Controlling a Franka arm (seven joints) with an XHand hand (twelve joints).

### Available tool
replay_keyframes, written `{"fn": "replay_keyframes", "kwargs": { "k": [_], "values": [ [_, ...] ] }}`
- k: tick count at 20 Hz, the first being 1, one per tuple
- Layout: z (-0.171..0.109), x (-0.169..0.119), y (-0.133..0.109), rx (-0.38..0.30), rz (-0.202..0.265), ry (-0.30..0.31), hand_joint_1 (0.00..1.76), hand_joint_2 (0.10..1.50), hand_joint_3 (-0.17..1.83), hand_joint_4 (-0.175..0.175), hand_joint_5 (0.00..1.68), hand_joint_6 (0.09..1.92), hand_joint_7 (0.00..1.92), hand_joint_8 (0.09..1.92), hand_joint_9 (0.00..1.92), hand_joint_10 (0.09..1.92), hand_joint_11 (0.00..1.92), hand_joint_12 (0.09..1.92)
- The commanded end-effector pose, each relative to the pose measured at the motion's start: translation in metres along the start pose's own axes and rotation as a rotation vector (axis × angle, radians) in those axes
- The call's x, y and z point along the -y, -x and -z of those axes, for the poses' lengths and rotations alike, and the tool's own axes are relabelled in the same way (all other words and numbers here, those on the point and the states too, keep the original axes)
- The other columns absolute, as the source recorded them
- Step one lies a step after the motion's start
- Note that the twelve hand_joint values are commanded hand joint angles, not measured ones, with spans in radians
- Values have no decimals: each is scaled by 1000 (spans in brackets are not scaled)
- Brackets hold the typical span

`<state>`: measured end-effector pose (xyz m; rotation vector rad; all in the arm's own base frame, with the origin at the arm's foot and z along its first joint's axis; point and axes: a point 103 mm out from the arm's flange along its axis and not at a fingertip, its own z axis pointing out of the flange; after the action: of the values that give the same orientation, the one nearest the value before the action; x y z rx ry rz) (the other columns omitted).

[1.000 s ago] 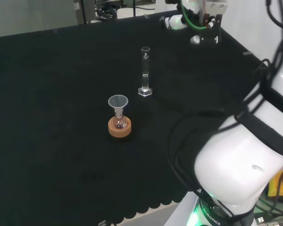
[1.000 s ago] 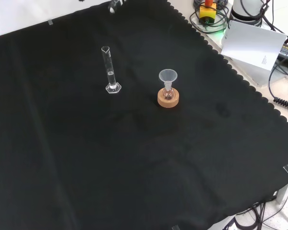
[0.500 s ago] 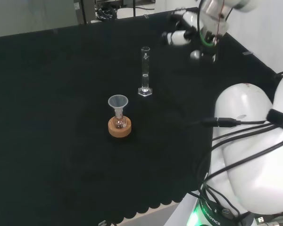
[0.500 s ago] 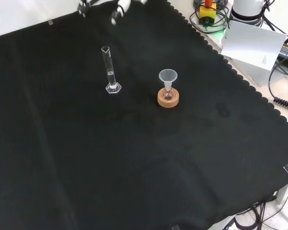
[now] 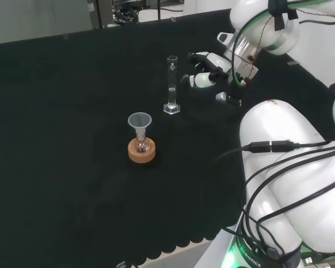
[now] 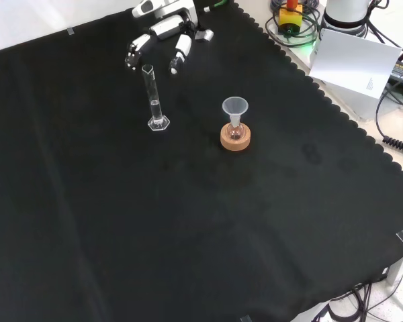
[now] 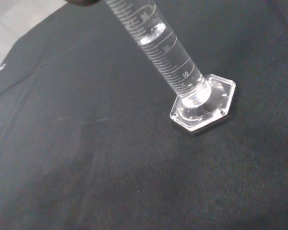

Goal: Pick up the graduated cylinder.

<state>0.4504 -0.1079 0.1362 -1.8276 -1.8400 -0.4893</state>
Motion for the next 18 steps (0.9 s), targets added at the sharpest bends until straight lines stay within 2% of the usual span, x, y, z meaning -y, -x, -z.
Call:
{"fn": "replay_keyframes", "kwargs": {
  "k": [1, 4, 8, 10, 18],
  "values": [
    [-19, -13, 10, -107, 66, 8, 814, 900, 109, -46, 204, 87, 44, 636, 275, 686, 91, 1399],
    [-26, -19, 11, -138, 79, 12, 838, 876, 136, -43, 205, 87, 97, 646, 309, 690, 105, 1396],
    [-33, -27, 8, -176, 104, 34, 877, 737, 422, -43, 269, 87, 182, 632, 389, 648, 125, 1385],
    [-36, -30, 6, -189, 120, 38, 891, 697, 500, -42, 287, 87, 216, 638, 418, 646, 133, 1386],
    [-44, -39, 2, -254, 155, 74, 914, 665, 566, -30, 328, 87, 291, 654, 462, 647, 177, 1372]
  ]
}}
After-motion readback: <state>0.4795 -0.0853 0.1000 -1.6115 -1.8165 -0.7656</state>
